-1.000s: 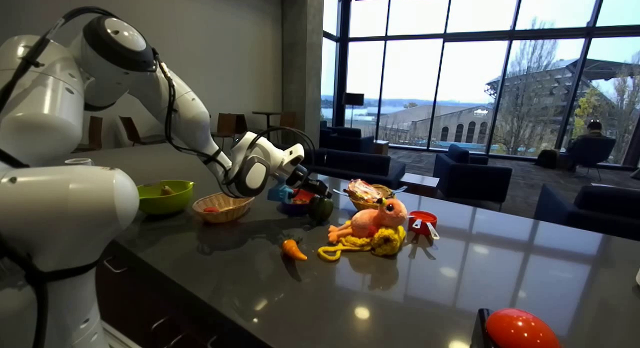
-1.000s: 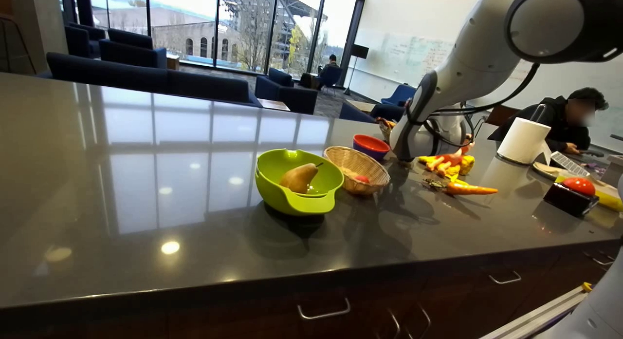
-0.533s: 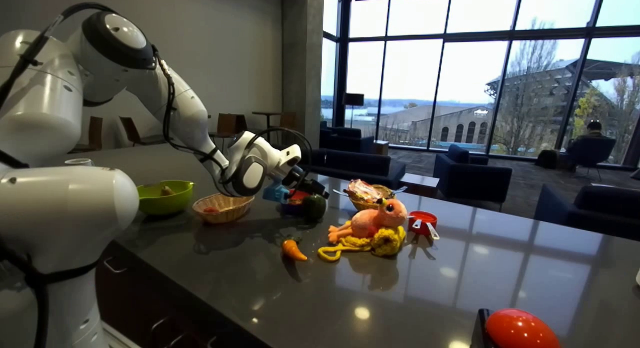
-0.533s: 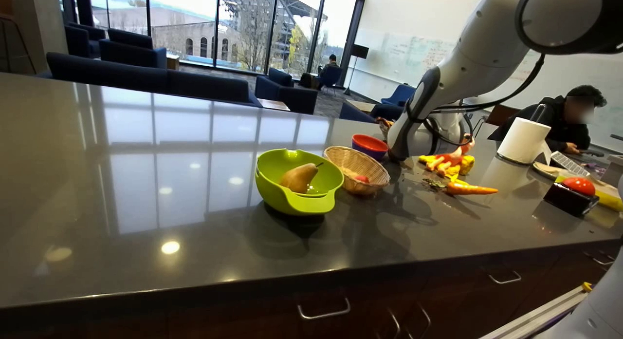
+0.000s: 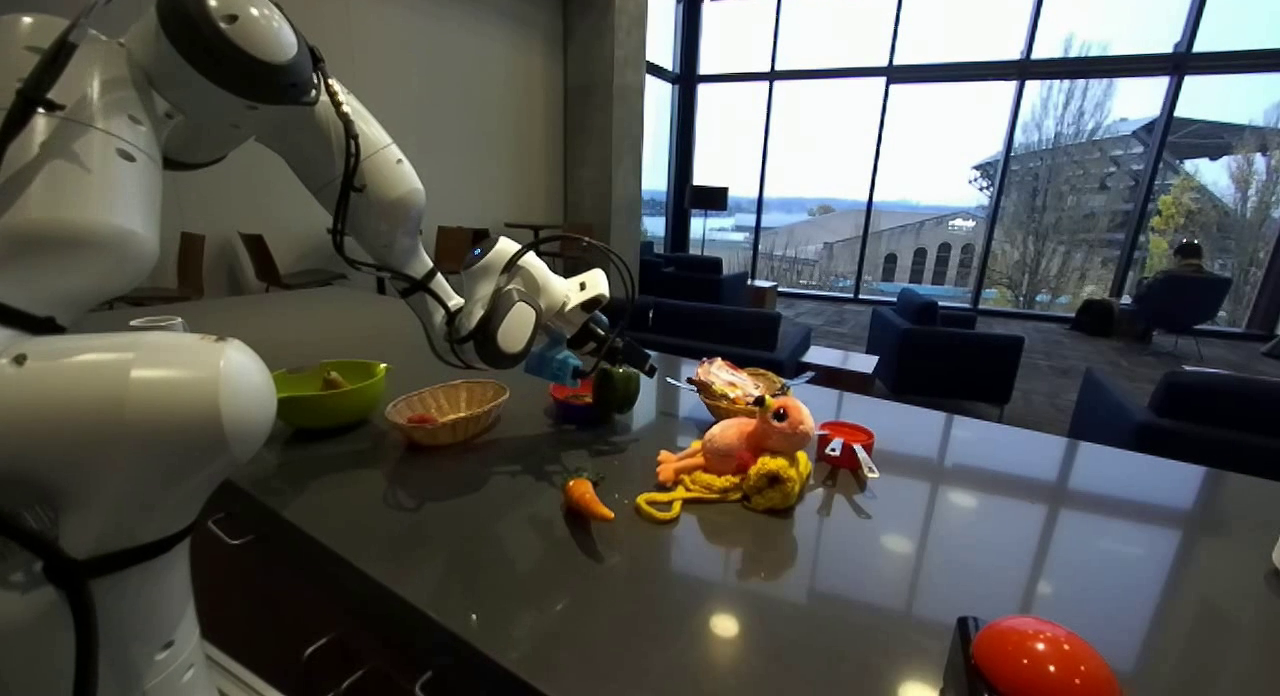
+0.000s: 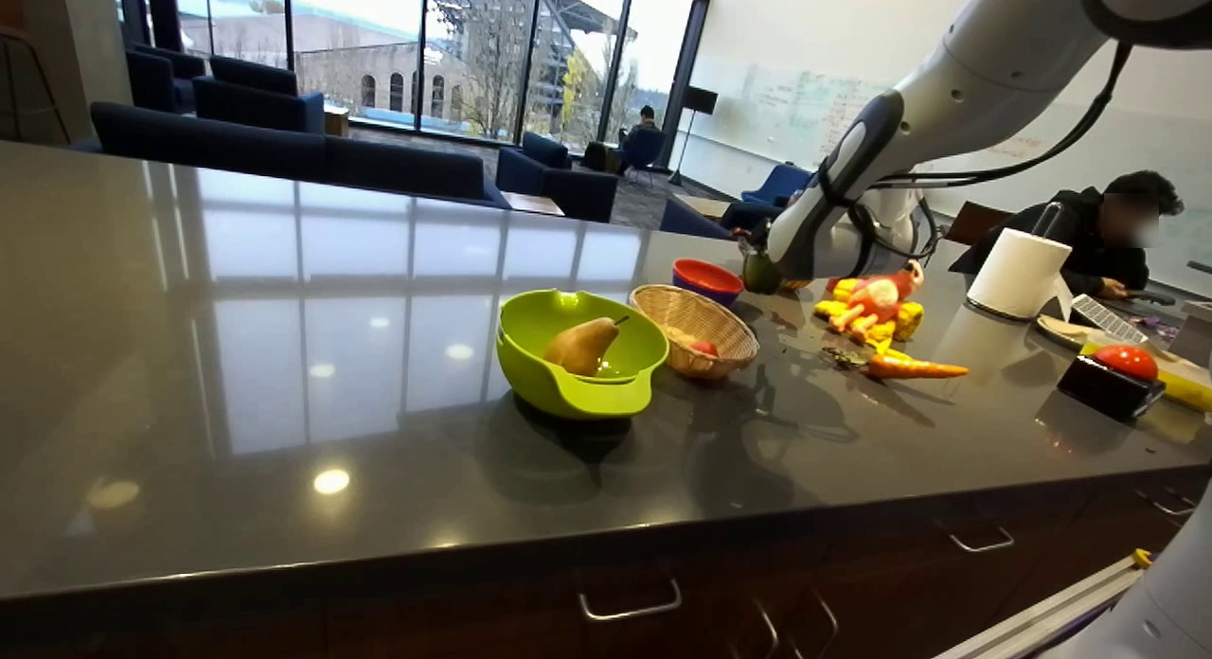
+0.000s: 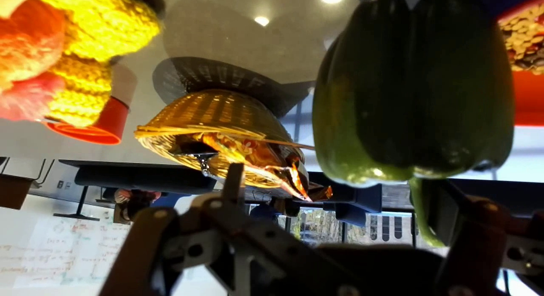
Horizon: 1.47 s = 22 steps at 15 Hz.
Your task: Move the green pepper closer to the orange bowl
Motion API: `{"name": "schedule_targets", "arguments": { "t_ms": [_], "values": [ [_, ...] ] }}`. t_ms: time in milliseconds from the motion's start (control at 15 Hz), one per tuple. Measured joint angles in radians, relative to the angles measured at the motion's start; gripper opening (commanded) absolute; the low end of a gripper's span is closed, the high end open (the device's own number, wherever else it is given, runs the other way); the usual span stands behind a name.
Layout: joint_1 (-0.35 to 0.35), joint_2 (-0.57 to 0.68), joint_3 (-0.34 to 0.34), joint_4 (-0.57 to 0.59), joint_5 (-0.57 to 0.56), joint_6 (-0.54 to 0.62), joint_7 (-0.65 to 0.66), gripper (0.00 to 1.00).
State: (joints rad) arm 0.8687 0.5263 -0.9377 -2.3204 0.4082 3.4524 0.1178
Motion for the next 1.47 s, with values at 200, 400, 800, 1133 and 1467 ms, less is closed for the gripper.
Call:
{"name": "schedule_targets", "arguments": {
  "t_ms": [200,400,800,1133,1467],
  "values": [
    [-0.023,-0.043,-0.003,-0.025,-0.07,0.0,0.005,1.0],
    [-0.111,-0.136,0.068,-0.057,-0.207,0.001,0.047,1.0],
    [-0.295,-0.274,0.171,-0.156,-0.347,0.0,0.02,1.0],
    [-0.304,-0.258,0.134,-0.191,-0.366,0.0,-0.016,0.98],
    [-0.298,-0.259,0.144,-0.176,-0.394,0.001,-0.036,0.93]
  ]
}}
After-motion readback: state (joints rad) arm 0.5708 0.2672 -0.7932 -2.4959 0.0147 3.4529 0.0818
